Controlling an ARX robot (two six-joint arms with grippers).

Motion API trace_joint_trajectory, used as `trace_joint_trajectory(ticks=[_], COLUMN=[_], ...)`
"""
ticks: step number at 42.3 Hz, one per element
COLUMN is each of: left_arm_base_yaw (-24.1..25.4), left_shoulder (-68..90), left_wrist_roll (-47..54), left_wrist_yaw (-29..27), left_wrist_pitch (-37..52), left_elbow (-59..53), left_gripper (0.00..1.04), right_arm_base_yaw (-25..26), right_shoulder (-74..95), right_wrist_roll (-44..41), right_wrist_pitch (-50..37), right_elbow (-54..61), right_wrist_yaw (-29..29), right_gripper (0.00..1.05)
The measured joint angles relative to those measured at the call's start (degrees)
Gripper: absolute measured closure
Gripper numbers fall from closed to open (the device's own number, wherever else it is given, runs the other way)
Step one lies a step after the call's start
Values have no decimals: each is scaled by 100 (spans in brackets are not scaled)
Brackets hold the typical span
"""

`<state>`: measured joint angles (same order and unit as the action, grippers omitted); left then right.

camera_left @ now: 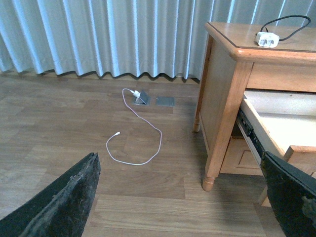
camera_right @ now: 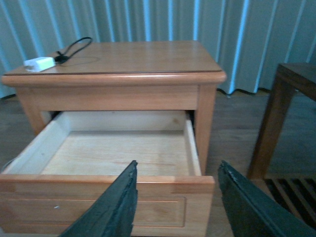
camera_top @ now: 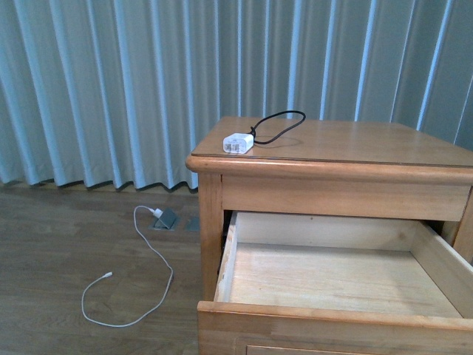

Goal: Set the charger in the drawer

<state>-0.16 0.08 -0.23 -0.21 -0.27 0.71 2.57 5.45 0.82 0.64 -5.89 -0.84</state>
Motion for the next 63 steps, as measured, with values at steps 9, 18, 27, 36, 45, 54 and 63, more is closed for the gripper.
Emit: trace_joint_trajectory(ticks=[9, 18, 27, 36, 45, 54, 63], left_arm_base_yaw=[0, 0, 0, 0, -1217, -1084, -1307], left_shoulder=[0, 0, 0, 0, 1469, 4028, 5987], left_wrist_roll=[0, 0, 0, 0, -1082, -841, -83], left_wrist_yaw=[11, 11, 11, 11, -4028, -3324, -1733], left_wrist_pitch=[-2, 0, -2, 0, 487, 1917, 2441], left_elbow=[0, 0, 0, 0, 219, 1449, 2704], left_gripper=[6, 6, 6, 6, 6, 6, 6], right_arm_base_yaw=[-232, -234, -234, -234, -234, -236, -236], right_shoulder=[-190, -291, -299, -302, -306, -310, -310], right_wrist_roll=[-57, -81, -81, -81, -79, -79, -76], right_wrist_pitch=[-4, -9, -15, -15, -15, -15, -15], right_elbow=[184, 306, 308, 308, 308, 308, 308], right_wrist_yaw=[76, 76, 76, 76, 76, 79, 79], right_gripper=[97, 99, 53, 18, 8, 8, 8])
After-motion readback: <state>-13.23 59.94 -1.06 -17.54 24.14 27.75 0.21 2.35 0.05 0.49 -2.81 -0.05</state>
